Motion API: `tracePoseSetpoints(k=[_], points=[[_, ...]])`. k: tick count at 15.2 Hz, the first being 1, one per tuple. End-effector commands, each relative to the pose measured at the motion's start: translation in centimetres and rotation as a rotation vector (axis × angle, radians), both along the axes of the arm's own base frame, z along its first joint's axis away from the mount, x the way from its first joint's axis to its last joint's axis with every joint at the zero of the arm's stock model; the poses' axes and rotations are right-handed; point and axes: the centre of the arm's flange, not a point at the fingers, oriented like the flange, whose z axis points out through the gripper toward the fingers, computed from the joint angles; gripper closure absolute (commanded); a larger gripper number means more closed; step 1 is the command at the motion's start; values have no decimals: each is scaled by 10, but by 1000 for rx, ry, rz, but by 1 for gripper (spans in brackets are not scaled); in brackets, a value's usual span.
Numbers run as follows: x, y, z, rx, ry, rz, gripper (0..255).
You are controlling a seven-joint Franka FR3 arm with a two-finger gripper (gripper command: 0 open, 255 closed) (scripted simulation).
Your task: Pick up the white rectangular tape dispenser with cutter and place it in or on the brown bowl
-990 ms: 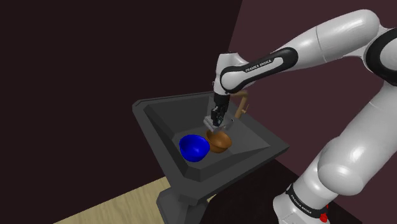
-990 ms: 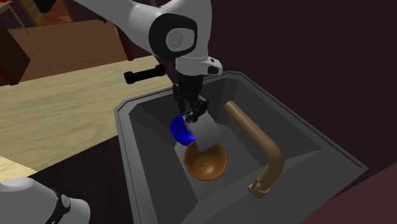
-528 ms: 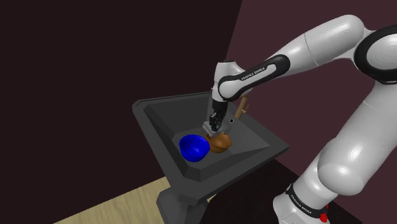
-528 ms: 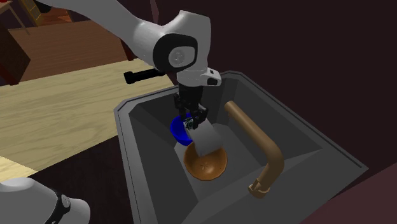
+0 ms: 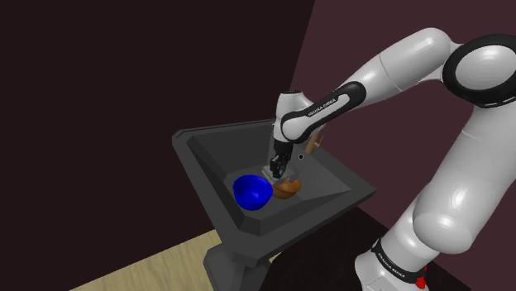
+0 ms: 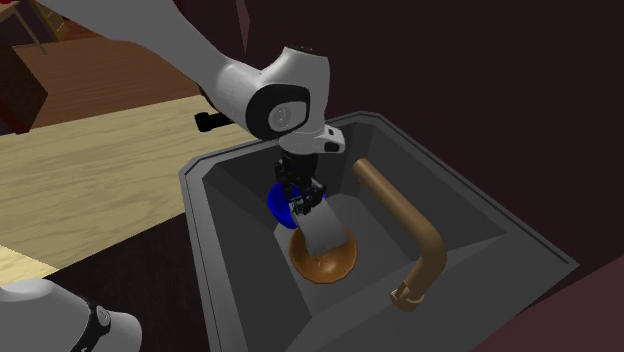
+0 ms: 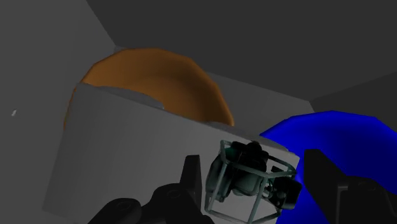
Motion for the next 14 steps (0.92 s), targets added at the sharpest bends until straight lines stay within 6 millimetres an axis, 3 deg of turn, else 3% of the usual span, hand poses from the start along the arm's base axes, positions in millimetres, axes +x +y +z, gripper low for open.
tracePoseSetpoints(k=[1,9,10,14], points=[[1,0,-12,0,-1,0,255],[1,0,-15,0,-1,0,255],[2,1,-15,0,-1,0,0],[2,2,-15,0,-1,0,0]])
